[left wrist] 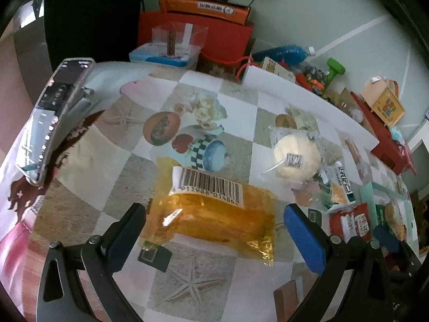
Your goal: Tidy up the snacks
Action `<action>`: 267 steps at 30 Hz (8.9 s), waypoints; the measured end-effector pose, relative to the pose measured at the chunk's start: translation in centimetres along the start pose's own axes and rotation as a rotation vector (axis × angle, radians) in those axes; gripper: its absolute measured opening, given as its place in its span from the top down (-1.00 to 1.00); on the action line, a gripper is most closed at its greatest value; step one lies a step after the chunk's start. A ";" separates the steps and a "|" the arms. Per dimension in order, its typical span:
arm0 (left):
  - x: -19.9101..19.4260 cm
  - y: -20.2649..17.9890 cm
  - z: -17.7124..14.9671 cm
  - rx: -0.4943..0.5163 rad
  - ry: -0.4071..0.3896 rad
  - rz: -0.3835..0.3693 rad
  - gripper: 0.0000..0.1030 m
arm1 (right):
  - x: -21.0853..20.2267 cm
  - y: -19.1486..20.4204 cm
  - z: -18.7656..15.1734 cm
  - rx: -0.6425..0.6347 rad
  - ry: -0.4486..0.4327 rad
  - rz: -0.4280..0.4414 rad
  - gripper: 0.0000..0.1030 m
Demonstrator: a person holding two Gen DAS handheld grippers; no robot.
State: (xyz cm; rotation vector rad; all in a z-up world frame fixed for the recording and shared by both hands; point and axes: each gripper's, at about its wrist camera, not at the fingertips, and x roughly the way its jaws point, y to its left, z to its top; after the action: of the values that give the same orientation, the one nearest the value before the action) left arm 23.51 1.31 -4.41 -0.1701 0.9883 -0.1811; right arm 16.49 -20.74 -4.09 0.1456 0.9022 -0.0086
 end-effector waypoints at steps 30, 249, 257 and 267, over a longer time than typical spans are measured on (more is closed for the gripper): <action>2.0 -1.8 0.0 0.062 0.020 -0.014 -0.91 | 1.6 0.2 -0.4 -0.028 0.019 -0.026 -0.66; -4.8 -24.6 -11.6 0.436 0.101 -0.377 -0.10 | -13.1 -17.4 -8.0 0.373 -0.064 -0.283 -0.01; -4.4 -24.7 -11.6 0.434 0.109 -0.366 -0.32 | -12.5 -17.7 -8.3 0.375 -0.055 -0.273 -0.08; -6.4 -23.6 -11.3 0.387 0.111 -0.436 -0.62 | -13.3 -17.5 -8.5 0.356 -0.063 -0.276 -0.16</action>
State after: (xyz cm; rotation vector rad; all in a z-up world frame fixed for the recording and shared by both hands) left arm 8.85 -20.85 -0.03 -0.0172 0.9974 -0.7810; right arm 0.45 -37.66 -1.01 0.3487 0.8456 -0.4303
